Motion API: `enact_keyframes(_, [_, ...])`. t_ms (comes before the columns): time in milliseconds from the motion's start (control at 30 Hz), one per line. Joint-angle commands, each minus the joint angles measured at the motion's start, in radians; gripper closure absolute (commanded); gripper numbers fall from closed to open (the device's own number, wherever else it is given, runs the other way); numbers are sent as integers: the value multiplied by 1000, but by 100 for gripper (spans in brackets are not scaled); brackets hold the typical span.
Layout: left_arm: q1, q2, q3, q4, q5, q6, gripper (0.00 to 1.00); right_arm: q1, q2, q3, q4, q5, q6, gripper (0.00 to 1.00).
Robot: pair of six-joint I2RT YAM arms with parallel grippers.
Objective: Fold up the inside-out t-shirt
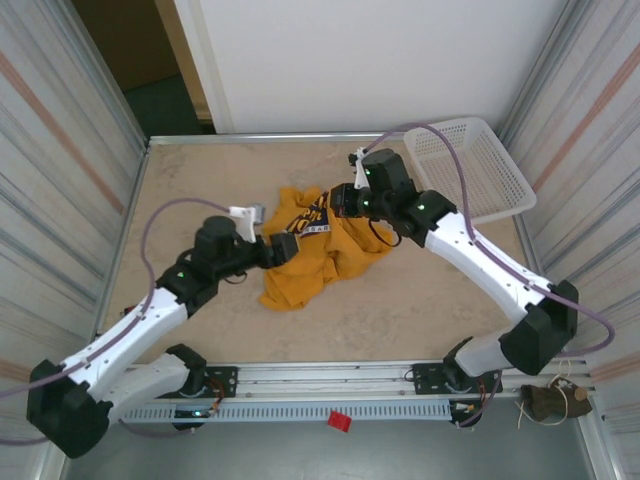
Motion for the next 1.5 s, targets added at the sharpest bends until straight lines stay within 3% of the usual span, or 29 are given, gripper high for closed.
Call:
enact_keyframes(0, [-9, 25, -31, 92, -151, -2, 27, 21, 103, 55, 63, -7, 44, 100])
enact_keyframes(33, [-2, 26, -33, 94, -165, 2, 27, 30, 153, 74, 70, -31, 43, 100])
enact_keyframes(133, [53, 20, -28, 99, -174, -7, 27, 33, 330, 189, 19, -225, 18, 60])
enact_keyframes(167, [74, 12, -26, 99, -172, -20, 27, 39, 358, 217, -18, -238, -5, 53])
enact_keyframes(267, [131, -14, -8, 67, -140, -34, 26, 28, 268, 142, -4, -175, -65, 37])
enact_keyframes(367, [156, -15, 38, -8, -109, -16, 26, -54, 151, 52, -21, -164, -115, 32])
enact_keyframes(533, [156, 63, 103, -61, -59, -74, 24, -250, 89, -84, -61, -142, -185, 29])
enact_keyframes(733, [97, 302, 281, -154, -69, -156, 20, -365, 293, -45, -69, -214, -184, 29])
enact_keyframes(900, [54, 531, 455, -222, -65, -248, 19, -339, 400, -59, -34, -271, -98, 33])
enact_keyframes(1067, [1, 691, 576, -297, -107, -305, 16, -261, 333, -207, 59, -301, -27, 58])
enact_keyframes(1267, [-8, 799, 589, -301, -88, -322, 16, -129, 175, -343, 115, -248, 66, 60])
enact_keyframes(1367, [-14, 810, 556, -285, -70, -301, 27, -85, 97, -370, 104, -203, 87, 59])
enact_keyframes(1400, [-14, 803, 529, -266, -66, -296, 38, -84, 71, -375, 100, -199, 90, 58])
enact_keyframes(1467, [-13, 773, 462, -216, -65, -289, 75, -84, 32, -371, 71, -173, 85, 58])
